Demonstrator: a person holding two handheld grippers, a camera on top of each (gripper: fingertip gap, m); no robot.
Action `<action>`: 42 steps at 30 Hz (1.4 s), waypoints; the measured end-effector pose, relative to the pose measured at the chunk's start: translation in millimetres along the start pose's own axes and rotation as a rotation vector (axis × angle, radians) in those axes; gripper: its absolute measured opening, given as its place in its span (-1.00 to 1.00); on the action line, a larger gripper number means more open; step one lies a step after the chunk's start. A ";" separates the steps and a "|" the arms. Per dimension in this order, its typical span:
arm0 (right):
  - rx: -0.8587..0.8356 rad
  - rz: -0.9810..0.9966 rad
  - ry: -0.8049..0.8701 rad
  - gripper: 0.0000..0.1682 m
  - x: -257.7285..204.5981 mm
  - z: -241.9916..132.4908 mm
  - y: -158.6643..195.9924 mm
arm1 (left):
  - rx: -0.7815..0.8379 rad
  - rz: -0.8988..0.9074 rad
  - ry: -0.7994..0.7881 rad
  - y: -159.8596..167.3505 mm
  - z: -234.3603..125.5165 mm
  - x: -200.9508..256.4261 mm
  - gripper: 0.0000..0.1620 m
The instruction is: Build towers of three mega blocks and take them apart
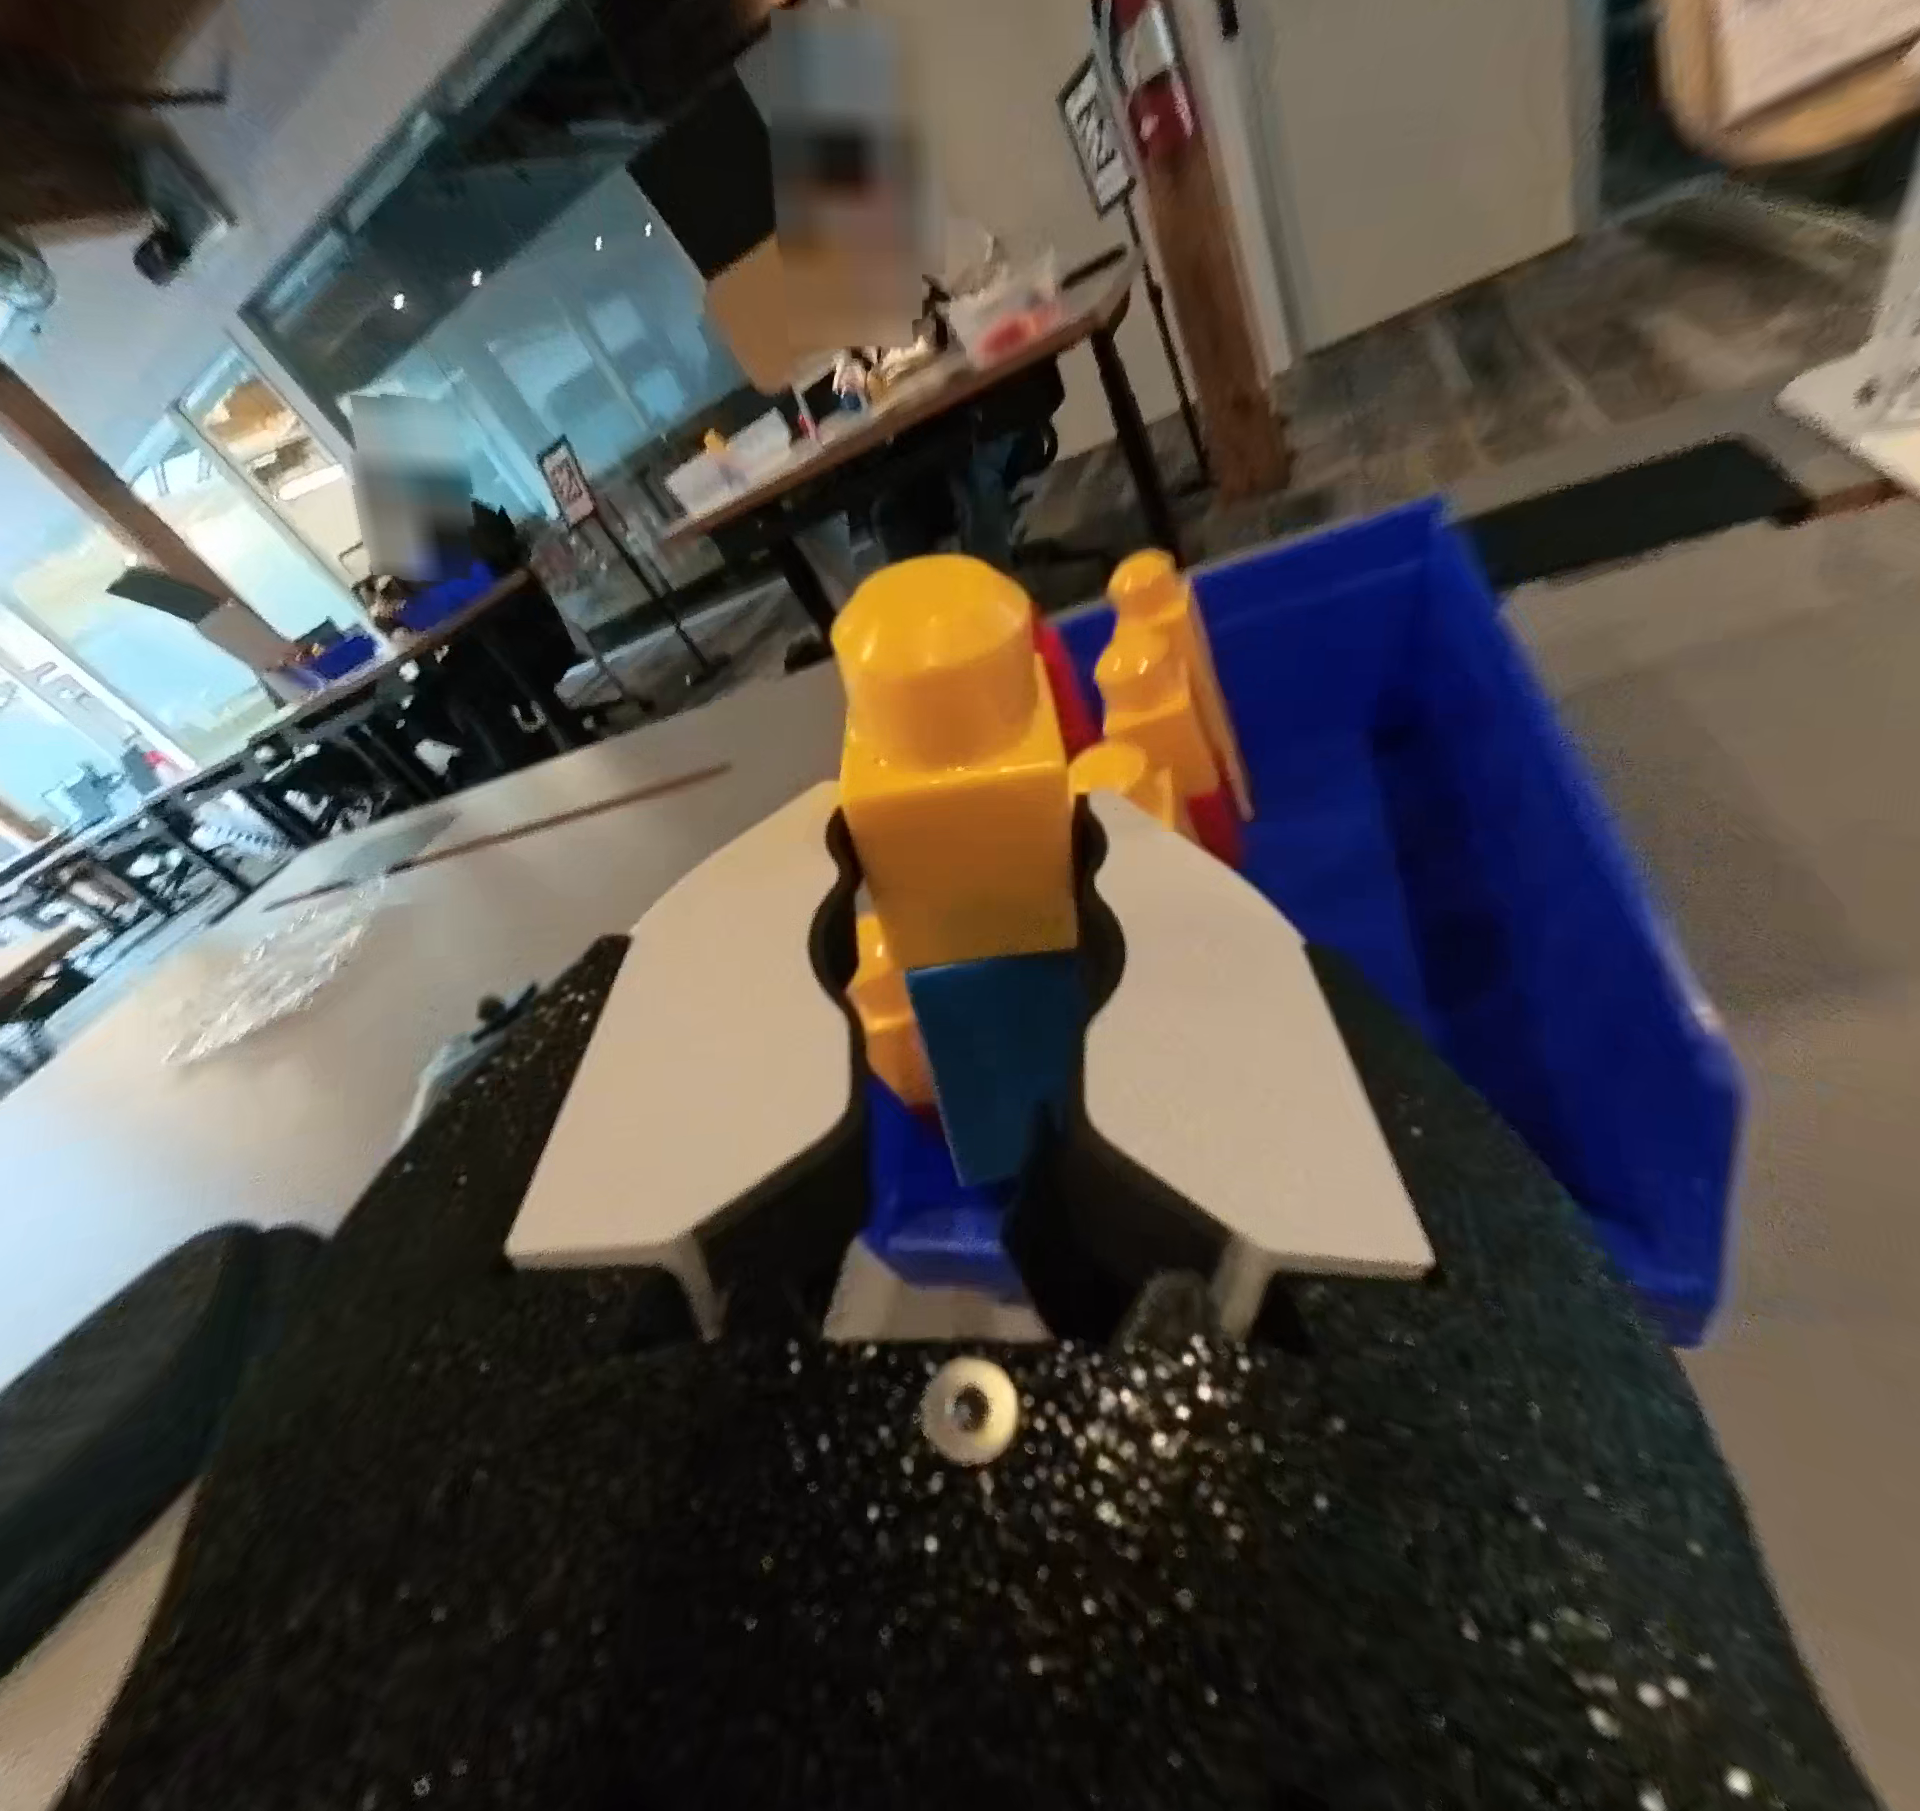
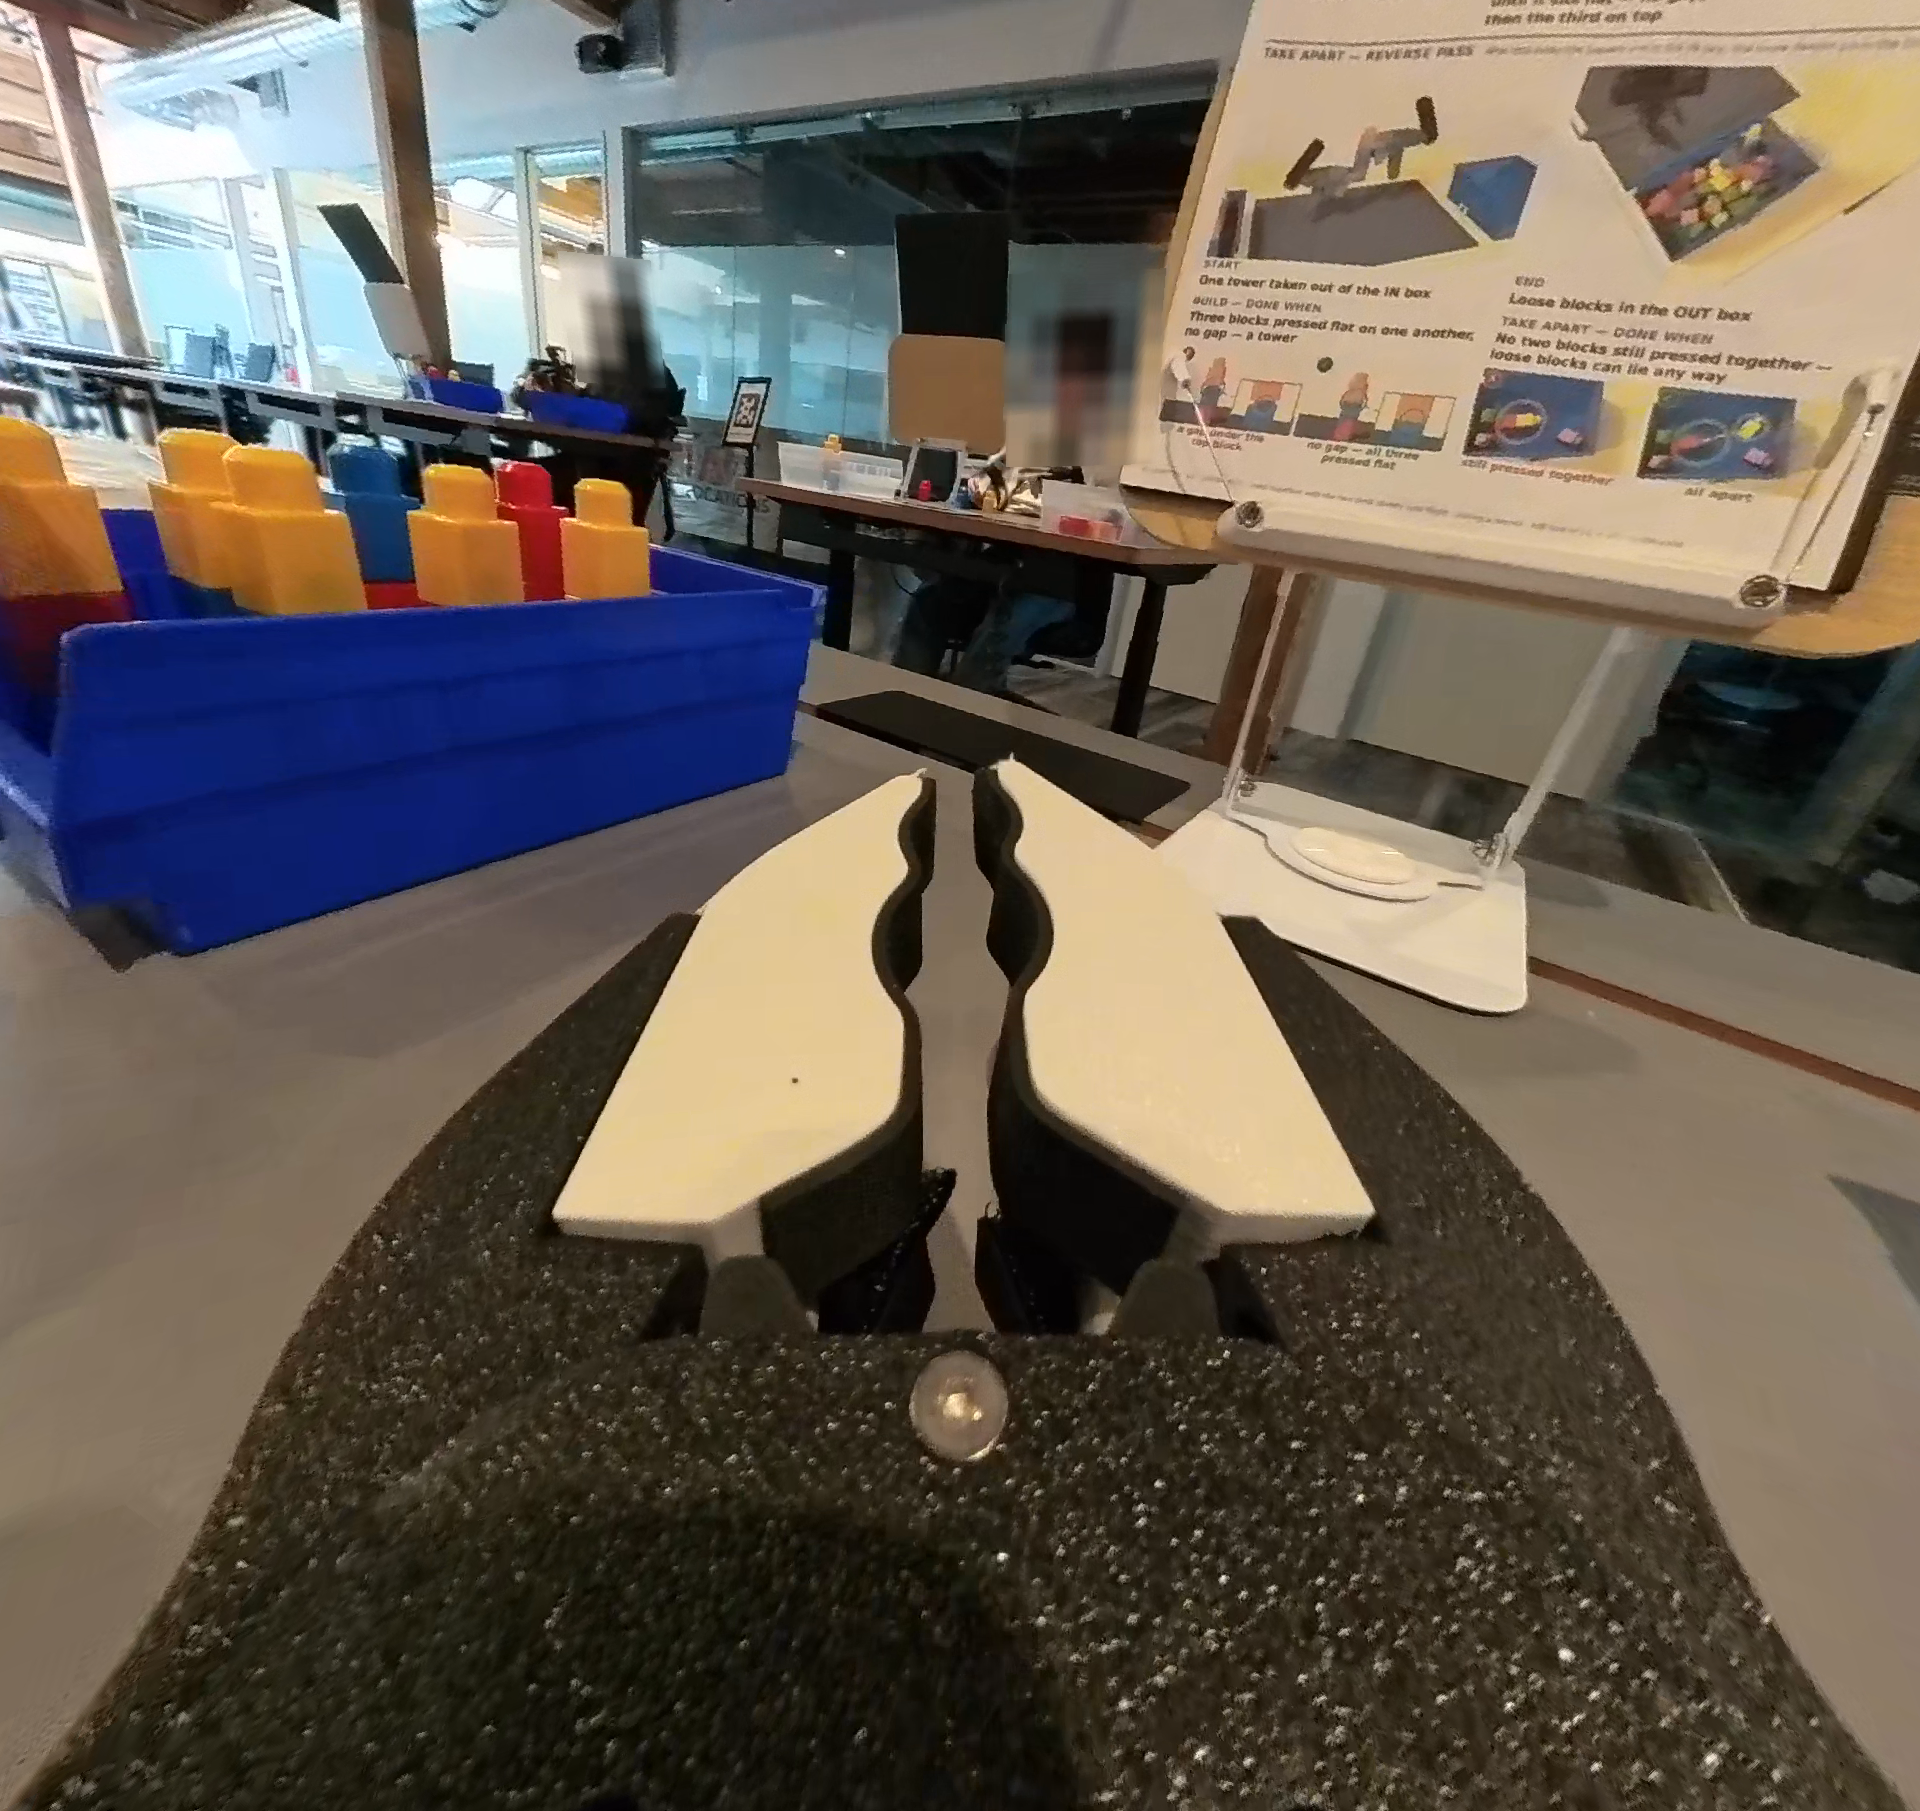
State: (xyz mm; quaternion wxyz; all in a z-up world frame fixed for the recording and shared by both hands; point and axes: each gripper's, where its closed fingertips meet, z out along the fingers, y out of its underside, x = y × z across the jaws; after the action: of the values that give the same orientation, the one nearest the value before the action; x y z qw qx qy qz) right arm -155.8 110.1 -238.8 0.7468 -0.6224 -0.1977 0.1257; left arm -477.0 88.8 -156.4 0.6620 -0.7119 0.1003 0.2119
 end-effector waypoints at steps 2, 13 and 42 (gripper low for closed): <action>0.002 0.002 -0.001 -0.91 2.0 -0.6 -0.4 | 0.069 -0.017 0.041 -25.0 -5.4 10.7 -0.53; 0.078 -0.044 -0.063 -0.88 18.2 -11.3 -19.5 | 0.280 0.220 0.670 -120.2 -13.5 185.0 -0.53; 0.040 -0.231 -0.825 -0.60 8.9 -37.8 -85.5 | 0.329 0.385 1.464 -123.9 -72.5 322.0 -0.37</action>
State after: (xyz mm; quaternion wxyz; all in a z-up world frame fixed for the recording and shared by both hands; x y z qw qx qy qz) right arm -135.8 64.1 -159.4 0.6261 -0.4792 -0.5458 0.2836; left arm -125.7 74.6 -182.4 0.4758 -0.5333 0.6644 -0.2187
